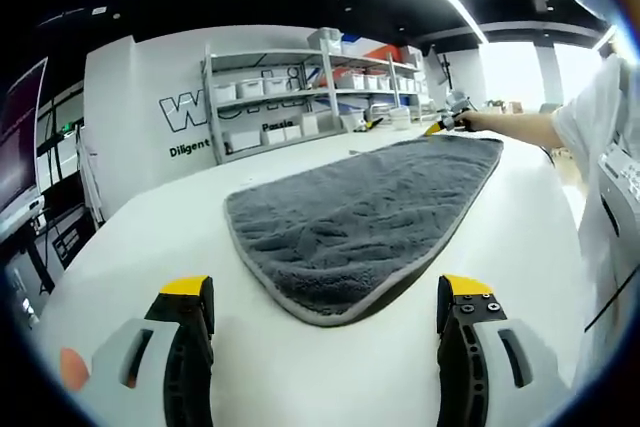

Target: Open the folded towel by lifting each exposed corner and separating the folded layers until the towel lies flat within the target outline without major curled edges

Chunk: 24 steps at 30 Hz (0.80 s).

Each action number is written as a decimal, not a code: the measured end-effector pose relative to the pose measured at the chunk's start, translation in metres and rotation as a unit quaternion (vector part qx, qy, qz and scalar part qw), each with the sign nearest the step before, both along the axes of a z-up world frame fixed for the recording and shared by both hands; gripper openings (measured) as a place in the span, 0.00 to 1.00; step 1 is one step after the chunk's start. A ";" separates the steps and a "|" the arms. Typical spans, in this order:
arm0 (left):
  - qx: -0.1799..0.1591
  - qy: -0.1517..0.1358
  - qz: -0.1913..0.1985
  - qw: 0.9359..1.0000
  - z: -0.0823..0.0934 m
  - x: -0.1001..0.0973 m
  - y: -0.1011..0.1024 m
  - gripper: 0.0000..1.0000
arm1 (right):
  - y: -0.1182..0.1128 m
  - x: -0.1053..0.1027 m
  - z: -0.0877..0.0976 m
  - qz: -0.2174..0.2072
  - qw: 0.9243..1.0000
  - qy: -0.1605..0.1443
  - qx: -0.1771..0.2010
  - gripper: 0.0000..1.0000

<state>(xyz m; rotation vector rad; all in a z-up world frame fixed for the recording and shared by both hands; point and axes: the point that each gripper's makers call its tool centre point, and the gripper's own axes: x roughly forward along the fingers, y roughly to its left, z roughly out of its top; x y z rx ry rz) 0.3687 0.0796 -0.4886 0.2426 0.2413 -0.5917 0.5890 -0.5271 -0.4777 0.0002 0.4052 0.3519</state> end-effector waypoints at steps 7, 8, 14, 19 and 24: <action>0.002 -0.002 -0.003 1.000 0.001 0.000 0.000 0.91 | 0.030 -0.021 0.053 0.050 0.997 -0.060 -0.004 0.99; 0.001 -0.002 -0.005 1.000 0.001 -0.001 0.000 0.91 | 0.033 -0.026 0.061 0.054 0.996 -0.069 -0.002 0.99; 0.001 -0.004 -0.013 1.000 0.002 -0.002 -0.002 0.91 | 0.046 -0.068 0.089 0.064 0.993 -0.100 -0.020 0.99; 0.000 -0.007 -0.020 1.000 0.003 -0.003 -0.004 0.91 | 0.060 -0.116 0.096 0.067 0.990 -0.125 -0.025 0.99; -0.002 -0.010 -0.028 1.000 0.004 -0.004 -0.006 0.91 | 0.047 -0.159 0.098 0.053 0.988 -0.144 -0.031 0.99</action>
